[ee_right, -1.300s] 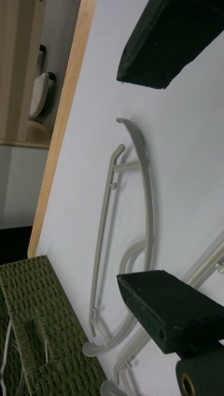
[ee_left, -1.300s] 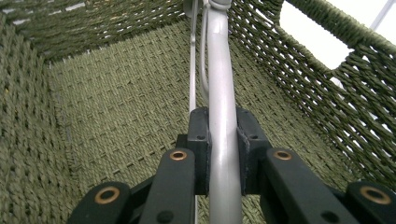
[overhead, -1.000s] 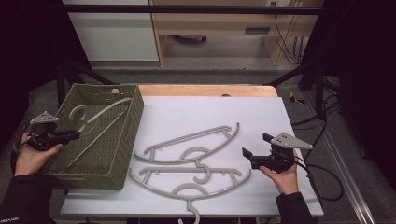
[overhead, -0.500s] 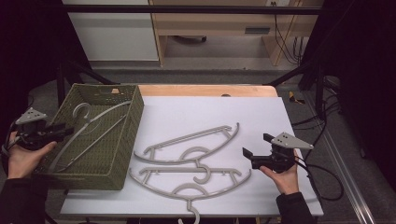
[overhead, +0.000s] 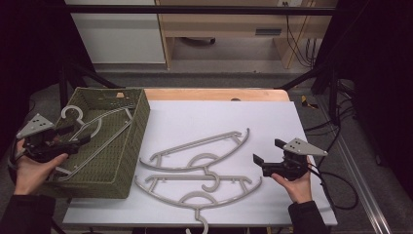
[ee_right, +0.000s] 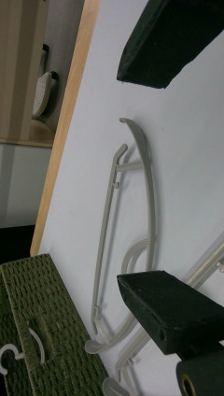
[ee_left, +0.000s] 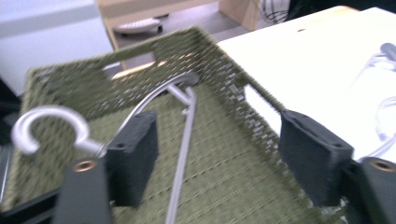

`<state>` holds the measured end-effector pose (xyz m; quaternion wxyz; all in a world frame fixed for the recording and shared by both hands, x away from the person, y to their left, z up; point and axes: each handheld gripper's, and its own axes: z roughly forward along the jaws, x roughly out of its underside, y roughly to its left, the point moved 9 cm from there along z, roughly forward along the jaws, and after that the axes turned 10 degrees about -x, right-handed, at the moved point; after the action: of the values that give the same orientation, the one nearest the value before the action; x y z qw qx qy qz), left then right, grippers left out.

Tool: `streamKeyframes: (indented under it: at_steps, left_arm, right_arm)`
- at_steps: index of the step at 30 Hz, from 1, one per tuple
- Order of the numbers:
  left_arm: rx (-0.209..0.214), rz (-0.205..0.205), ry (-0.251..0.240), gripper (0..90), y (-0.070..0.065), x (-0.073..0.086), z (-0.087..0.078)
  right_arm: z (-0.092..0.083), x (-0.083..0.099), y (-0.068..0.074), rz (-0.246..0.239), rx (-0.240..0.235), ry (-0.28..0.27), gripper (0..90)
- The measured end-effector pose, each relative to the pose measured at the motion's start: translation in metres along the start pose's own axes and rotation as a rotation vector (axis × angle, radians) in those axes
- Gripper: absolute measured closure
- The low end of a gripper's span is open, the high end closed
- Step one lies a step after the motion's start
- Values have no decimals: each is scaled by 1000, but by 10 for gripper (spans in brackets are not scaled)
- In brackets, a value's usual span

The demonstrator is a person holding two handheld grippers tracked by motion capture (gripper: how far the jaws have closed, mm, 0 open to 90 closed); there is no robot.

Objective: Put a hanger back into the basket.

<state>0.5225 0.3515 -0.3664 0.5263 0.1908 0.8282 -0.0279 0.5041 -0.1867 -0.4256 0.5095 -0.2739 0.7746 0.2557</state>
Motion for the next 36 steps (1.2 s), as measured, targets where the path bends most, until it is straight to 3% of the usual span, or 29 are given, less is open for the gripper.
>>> streamKeyframes:
  at_steps: [2, 3, 7, 8, 9, 14, 15, 16, 20, 21, 22, 24, 29, 33, 36]
  left_arm:
    - [36, 17, -32, 185, -23, -10, -1]
    - [36, 17, -32, 169, -23, -10, -1]
    - [89, 59, -61, 140, -55, -22, -2]
    - [117, 73, -73, 136, -72, -26, -1]
    - [117, 73, -73, 131, -72, -26, -1]
    - [183, 90, -99, 124, -112, -33, 5]
    - [205, 110, -94, 125, -127, -33, 9]
    - [205, 110, -94, 124, -127, -33, 9]
    - [245, 150, -69, 124, -155, -30, 19]
    - [269, 169, -51, 125, -167, -27, 23]
    - [269, 169, -51, 125, -167, -27, 23]
    - [291, 200, -20, 125, -182, -21, 32]
    - [319, 211, 20, 128, -196, -14, 46]
    - [347, 263, 77, 130, -216, -3, 62]
    - [354, 281, 97, 135, -223, 0, 69]
  right_arm:
    - [-1, -1, 0, -2, -1, -5, 43]
    - [-1, -1, 0, -2, -1, -6, 42]
    - [-2, -2, 0, -3, 0, -10, 42]
    - [-2, -2, 0, -4, 0, -11, 42]
    - [-2, -2, 0, -4, 0, -11, 42]
    - [-1, -2, 1, -6, -3, -10, 42]
    - [-1, -1, 0, -7, -3, -9, 42]
    - [-1, -1, 0, -7, -3, -9, 42]
    - [-1, 0, 1, -13, -6, -2, 42]
    - [-1, 0, 1, -10, -6, 0, 42]
    - [-1, 0, 1, -10, -6, 0, 42]
    - [-1, 0, 2, -9, -6, 0, 41]
    - [0, 0, 2, -11, -7, 2, 41]
    - [0, 1, 3, -12, -11, 5, 40]
    - [0, 2, 3, -12, -13, 8, 40]
